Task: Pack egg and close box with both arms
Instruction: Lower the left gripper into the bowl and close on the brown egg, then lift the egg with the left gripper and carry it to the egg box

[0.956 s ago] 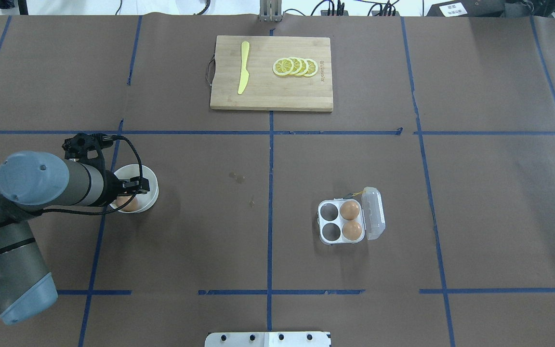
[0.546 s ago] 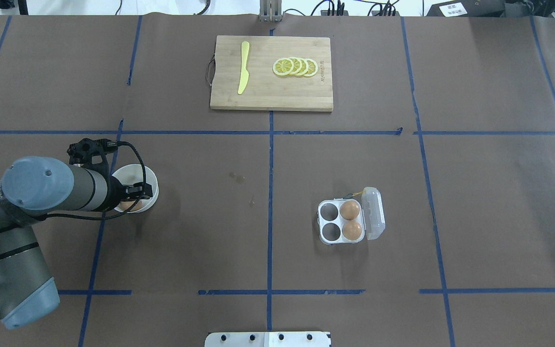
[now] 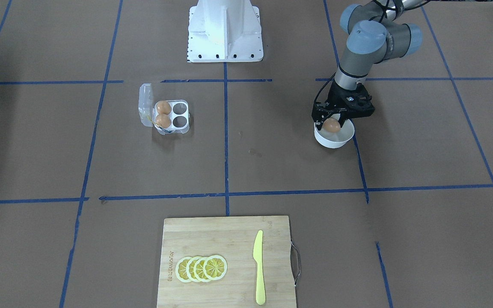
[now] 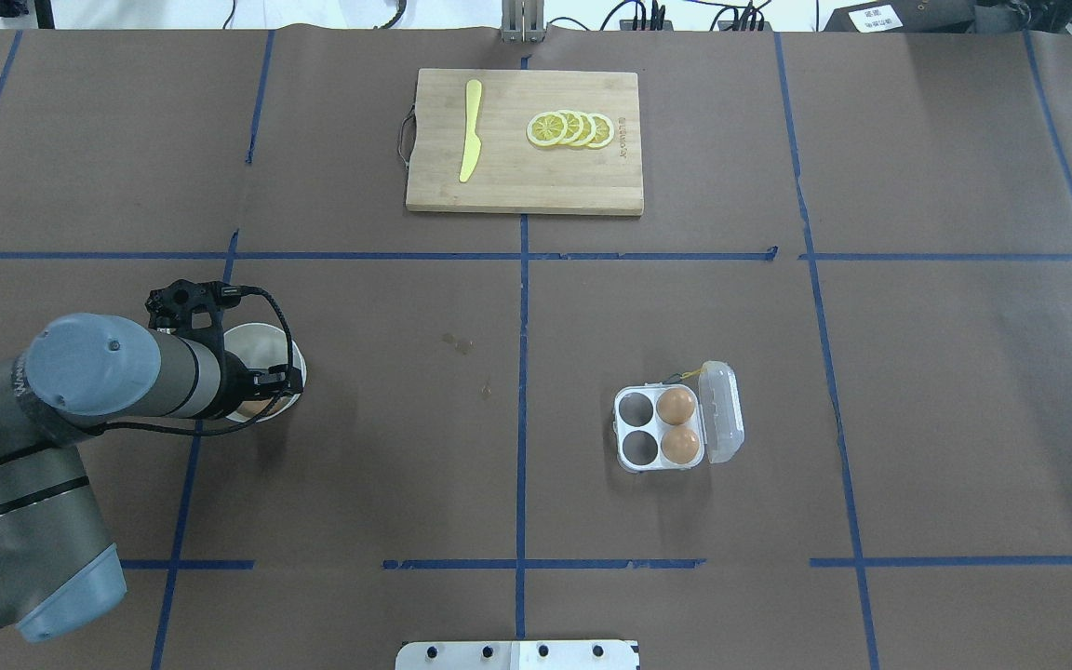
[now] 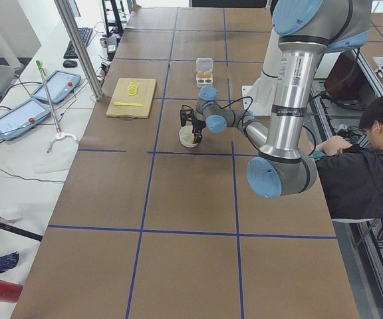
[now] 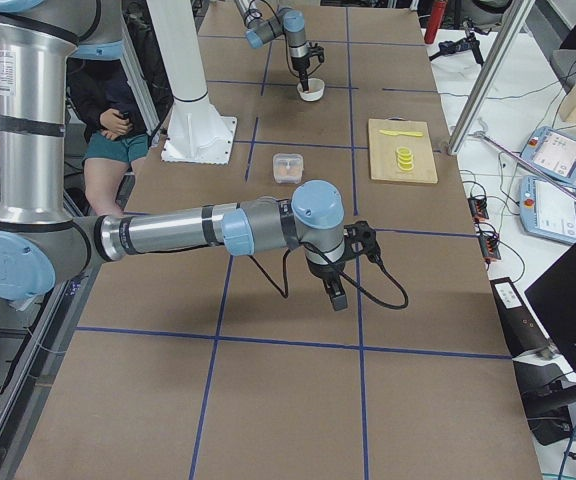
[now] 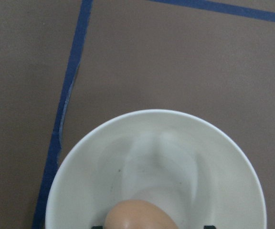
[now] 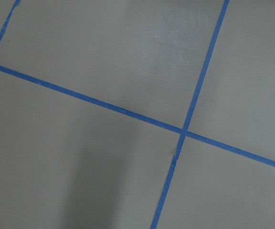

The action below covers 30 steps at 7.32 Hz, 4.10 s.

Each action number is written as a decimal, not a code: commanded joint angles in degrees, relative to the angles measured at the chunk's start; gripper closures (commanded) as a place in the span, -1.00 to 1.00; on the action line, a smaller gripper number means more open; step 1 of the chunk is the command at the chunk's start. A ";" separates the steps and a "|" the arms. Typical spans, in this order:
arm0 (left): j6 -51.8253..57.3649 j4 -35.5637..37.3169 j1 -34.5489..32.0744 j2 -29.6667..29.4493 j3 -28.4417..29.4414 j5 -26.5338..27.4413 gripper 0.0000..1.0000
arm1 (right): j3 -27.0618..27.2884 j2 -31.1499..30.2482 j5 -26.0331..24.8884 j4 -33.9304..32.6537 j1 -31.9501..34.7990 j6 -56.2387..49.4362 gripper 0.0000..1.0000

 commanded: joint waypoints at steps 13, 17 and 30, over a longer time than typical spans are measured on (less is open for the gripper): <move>15.02 -0.69 -5.54 -7.18 -3.71 2.44 1.00 | 0.06 0.50 0.11 -0.09 0.00 0.53 -1.00; 30.92 -21.93 -3.00 -15.55 3.63 2.99 1.00 | 0.14 0.42 0.11 -0.09 0.00 0.53 -1.00; 64.85 -56.86 16.09 -32.93 33.44 15.73 0.86 | -0.21 -0.20 0.02 -0.09 0.00 0.53 -1.00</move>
